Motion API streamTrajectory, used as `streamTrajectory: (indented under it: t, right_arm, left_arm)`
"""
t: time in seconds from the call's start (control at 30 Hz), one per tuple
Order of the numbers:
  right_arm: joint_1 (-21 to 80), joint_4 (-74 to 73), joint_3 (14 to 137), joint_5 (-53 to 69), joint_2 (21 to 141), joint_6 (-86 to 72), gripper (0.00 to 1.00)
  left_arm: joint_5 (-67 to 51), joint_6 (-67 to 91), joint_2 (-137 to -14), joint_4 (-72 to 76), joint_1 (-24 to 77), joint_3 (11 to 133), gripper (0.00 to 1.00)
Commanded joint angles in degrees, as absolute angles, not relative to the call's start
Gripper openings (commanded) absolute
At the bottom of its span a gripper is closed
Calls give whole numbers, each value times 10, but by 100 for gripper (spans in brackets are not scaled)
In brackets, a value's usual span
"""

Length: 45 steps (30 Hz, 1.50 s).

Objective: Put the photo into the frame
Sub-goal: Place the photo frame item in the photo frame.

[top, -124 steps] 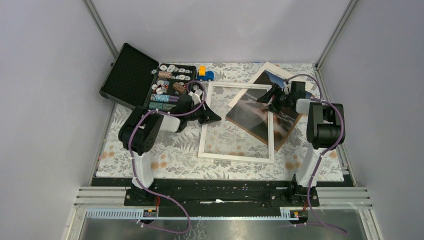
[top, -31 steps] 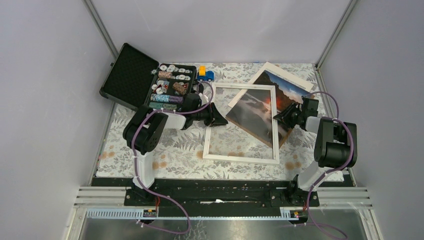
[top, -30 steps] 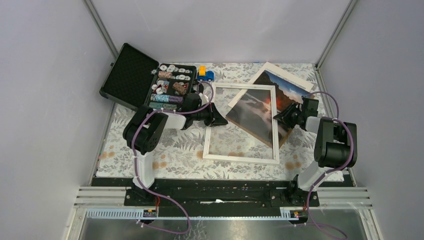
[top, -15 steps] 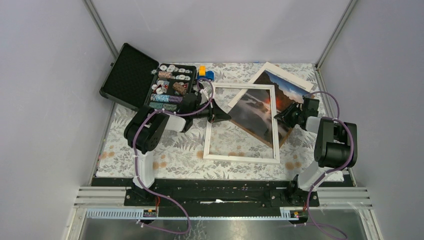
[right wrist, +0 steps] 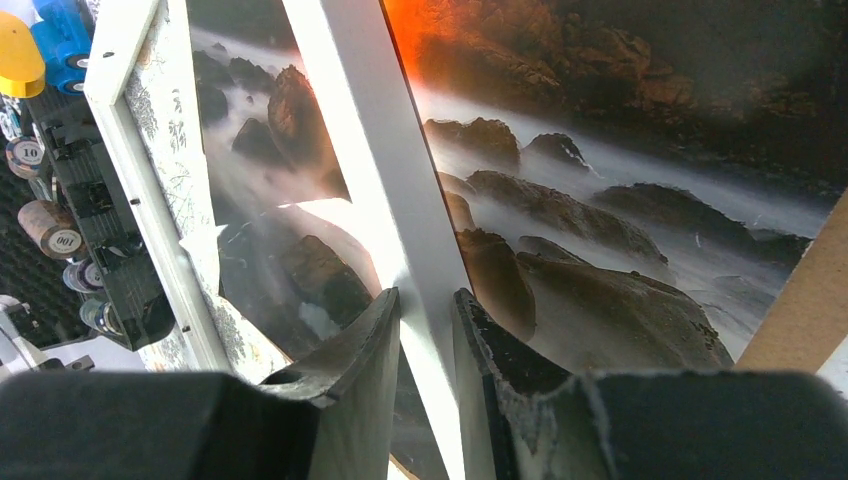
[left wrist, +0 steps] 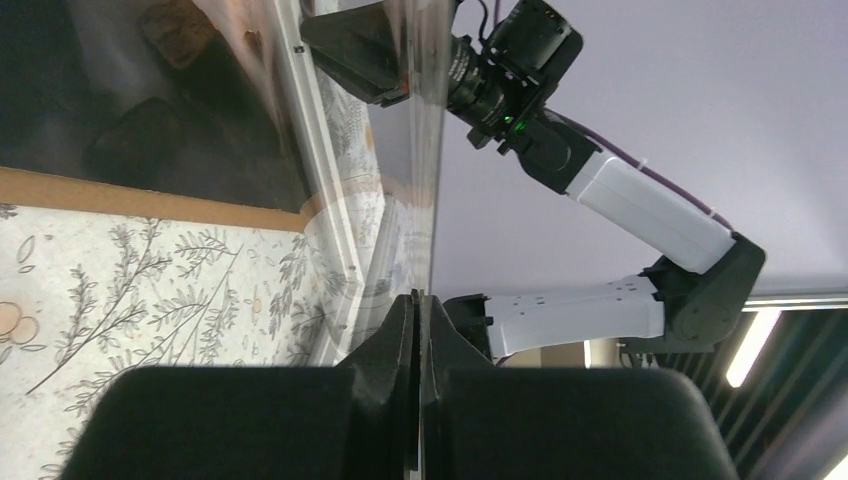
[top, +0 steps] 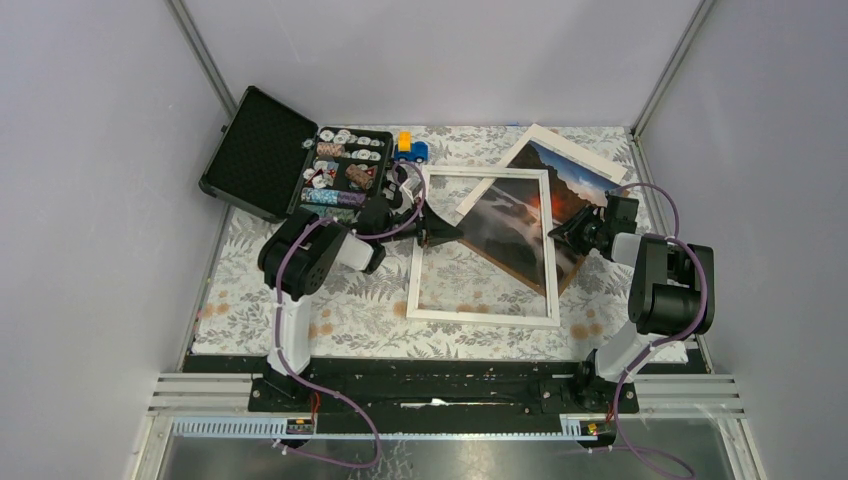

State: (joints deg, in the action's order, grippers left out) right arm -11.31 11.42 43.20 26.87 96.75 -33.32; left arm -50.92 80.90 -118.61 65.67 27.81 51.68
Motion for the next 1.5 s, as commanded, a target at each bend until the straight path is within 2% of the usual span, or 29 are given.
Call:
streamTrajectory:
  t: [0.0,0.43,0.6,0.93,1.47]
  right_arm:
    - [-109,113,432,294,976,-337,32]
    - [-109,113,433,296,975,-336,32]
    - [-109,113,433,294,979,-336,32]
    - [-109,114,432,291,983,-336,32]
    - [-109,120,432,299,985,-338,32]
  left_arm:
    - [-521,877,-1204,791,287,509,0]
    - [-498,906,-1194,800,296,501,0]
    - [-486,891,-1159,729,297,502,0]
    - [-452,904,-1125,702,299,496,0]
    - [-478,858,-1139,653,299,521,0]
